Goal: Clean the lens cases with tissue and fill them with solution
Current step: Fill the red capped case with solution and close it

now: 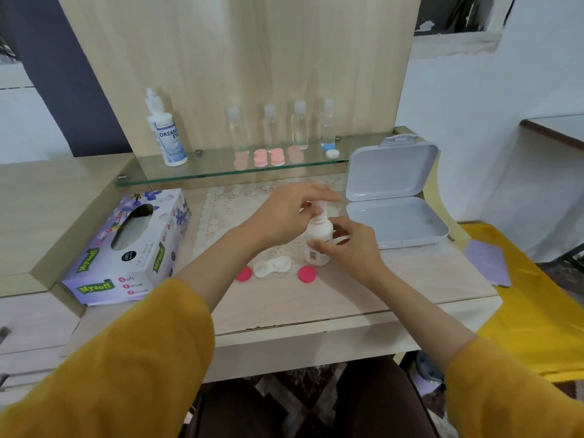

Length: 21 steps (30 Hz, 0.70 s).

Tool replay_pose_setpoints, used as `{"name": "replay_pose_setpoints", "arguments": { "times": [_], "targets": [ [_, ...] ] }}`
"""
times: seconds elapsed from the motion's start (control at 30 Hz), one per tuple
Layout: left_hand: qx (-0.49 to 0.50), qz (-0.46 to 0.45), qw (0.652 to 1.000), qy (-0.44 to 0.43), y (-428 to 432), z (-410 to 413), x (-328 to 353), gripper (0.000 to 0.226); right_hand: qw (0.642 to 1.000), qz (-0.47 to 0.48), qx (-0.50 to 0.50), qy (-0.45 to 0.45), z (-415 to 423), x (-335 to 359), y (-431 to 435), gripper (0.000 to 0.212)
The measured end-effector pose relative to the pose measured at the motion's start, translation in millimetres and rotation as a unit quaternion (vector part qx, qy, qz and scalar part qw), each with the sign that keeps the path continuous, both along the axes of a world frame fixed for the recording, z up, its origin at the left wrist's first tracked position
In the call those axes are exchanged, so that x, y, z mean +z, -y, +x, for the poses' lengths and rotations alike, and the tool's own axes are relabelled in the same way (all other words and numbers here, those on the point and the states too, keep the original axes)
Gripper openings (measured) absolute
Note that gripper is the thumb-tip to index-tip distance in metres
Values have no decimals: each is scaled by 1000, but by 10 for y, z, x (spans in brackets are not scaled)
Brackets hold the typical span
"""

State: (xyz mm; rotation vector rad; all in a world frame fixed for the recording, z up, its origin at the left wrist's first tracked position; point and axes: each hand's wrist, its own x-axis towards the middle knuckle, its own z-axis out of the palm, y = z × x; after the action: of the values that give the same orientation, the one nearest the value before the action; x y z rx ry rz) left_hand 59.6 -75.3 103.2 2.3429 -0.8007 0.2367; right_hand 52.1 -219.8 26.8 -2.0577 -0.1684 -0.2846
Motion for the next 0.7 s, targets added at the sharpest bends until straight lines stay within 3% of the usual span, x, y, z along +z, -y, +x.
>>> {"name": "replay_pose_setpoints", "arguments": {
  "times": [0.13,0.23,0.33,0.4,0.57,0.7],
  "targets": [
    [45,31,998,17,50,83,33,17,1000,2,9,4,-4,-1,-2,33],
    [124,36,992,10,76,113,56,27,1000,6,11,6,-2,-4,5,32],
    [52,-5,997,-51,35,80,115,20,1000,20,11,6,7,-16,12,34],
    [-2,17,997,-78,-35,79,122,36,1000,18,13,8,7,-31,11,35],
    [74,9,995,-60,-63,117,143,20,1000,14,23,9,-6,-38,7,31],
    [0,45,996,-78,-51,94,181,37,999,19,24,9,1,-27,5,33]
  ]
}}
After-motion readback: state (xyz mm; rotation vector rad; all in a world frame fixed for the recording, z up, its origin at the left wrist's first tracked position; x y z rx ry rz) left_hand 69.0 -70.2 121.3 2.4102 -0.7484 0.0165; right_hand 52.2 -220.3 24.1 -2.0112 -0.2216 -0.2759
